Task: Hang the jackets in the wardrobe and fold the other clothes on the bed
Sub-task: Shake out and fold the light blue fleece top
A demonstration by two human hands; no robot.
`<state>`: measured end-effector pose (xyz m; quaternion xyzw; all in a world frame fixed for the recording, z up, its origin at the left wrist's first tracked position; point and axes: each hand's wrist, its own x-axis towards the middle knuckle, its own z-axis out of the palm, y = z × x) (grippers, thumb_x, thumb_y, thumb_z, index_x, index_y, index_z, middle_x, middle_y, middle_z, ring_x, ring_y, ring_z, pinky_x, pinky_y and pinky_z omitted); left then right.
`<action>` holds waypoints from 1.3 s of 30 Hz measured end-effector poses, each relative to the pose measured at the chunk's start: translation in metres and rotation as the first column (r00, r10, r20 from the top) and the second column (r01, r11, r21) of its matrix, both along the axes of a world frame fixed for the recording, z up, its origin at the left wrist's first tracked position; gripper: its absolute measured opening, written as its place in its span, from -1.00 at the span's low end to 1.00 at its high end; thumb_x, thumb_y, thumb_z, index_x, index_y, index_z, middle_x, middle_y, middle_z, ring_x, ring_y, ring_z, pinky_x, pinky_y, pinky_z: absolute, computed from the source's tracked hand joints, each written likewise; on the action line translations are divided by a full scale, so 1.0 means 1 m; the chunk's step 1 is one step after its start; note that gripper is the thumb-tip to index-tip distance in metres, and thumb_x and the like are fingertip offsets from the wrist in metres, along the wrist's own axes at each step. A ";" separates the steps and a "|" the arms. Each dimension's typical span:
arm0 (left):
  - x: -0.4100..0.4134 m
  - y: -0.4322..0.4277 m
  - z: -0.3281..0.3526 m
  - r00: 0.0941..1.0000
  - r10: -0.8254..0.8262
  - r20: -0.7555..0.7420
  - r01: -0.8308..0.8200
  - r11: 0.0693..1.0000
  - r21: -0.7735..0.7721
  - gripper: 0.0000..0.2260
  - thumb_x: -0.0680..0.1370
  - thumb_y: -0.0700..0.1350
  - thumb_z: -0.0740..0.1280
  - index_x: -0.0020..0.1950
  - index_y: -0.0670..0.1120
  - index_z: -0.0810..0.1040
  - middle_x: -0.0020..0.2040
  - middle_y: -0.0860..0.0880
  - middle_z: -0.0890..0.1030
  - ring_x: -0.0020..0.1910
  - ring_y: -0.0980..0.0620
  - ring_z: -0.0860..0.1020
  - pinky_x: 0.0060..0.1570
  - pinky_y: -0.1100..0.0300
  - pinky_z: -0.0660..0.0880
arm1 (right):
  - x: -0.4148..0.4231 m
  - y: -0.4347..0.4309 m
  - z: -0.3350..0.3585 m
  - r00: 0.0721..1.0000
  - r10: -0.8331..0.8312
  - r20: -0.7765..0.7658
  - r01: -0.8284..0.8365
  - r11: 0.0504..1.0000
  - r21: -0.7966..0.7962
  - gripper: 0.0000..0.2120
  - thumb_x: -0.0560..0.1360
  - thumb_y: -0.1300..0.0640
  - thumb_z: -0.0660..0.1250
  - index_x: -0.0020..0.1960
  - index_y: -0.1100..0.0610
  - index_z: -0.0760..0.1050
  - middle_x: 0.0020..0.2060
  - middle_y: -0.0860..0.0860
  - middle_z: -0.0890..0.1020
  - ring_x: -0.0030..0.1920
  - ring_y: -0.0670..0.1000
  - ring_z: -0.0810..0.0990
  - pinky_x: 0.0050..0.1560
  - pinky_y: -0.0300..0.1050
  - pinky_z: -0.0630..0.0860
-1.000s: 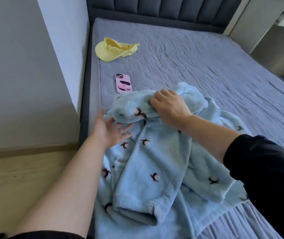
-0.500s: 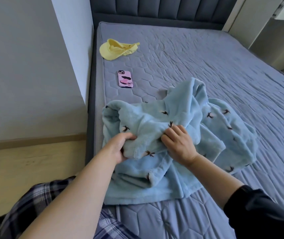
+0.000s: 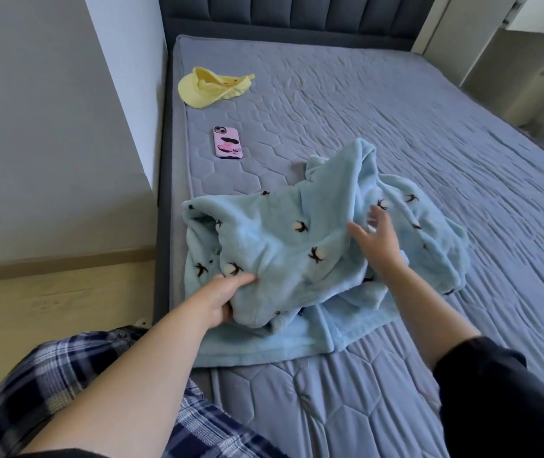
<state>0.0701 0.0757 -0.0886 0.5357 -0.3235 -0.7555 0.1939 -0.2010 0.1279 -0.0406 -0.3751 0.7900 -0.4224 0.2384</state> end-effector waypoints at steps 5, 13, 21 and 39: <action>0.001 0.000 0.002 0.992 0.102 -0.078 -0.106 0.993 -0.049 -0.67 0.49 -0.18 0.42 0.25 -0.14 0.50 0.10 -0.14 0.63 0.07 -0.11 0.59 0.02 -0.01 0.54 | -0.015 -0.014 0.002 0.901 0.250 0.354 -0.304 0.947 0.103 -0.51 0.29 -0.03 0.57 0.18 0.02 0.54 0.01 0.00 0.69 0.06 0.05 0.65 0.09 0.05 0.58; 0.010 0.008 0.010 0.960 -0.245 -0.136 0.261 0.959 0.111 -0.75 0.39 -0.25 0.38 0.06 -0.16 0.57 -0.08 -0.14 0.69 -0.12 -0.10 0.66 -0.19 -0.01 0.63 | -0.033 0.025 0.008 0.927 -0.164 0.338 0.209 0.973 -0.102 -0.36 0.07 -0.35 0.53 -0.03 0.06 0.59 -0.23 -0.04 0.71 -0.22 -0.03 0.69 -0.32 -0.19 0.59; -0.009 0.015 -0.003 0.975 -0.200 0.093 0.198 0.980 0.029 -0.70 0.45 -0.07 0.47 0.12 -0.17 0.57 -0.02 -0.14 0.68 -0.06 -0.09 0.64 -0.19 0.05 0.59 | -0.039 0.053 -0.020 0.860 -0.300 0.413 0.304 0.951 0.057 -0.62 0.41 -0.28 0.37 -0.17 0.06 0.58 -0.33 -0.05 0.70 -0.32 -0.05 0.67 -0.42 -0.23 0.55; -0.027 -0.046 -0.022 0.936 0.332 0.120 -0.304 0.930 -0.207 -0.48 0.48 0.16 0.31 0.35 -0.09 0.42 0.17 -0.10 0.57 0.10 -0.14 0.56 0.16 -0.11 0.50 | -0.061 -0.048 0.014 0.980 -0.198 -0.018 0.197 0.979 -0.041 -0.82 0.53 -0.02 0.21 -0.02 0.05 0.51 -0.19 -0.04 0.53 -0.14 -0.02 0.46 -0.12 -0.22 0.41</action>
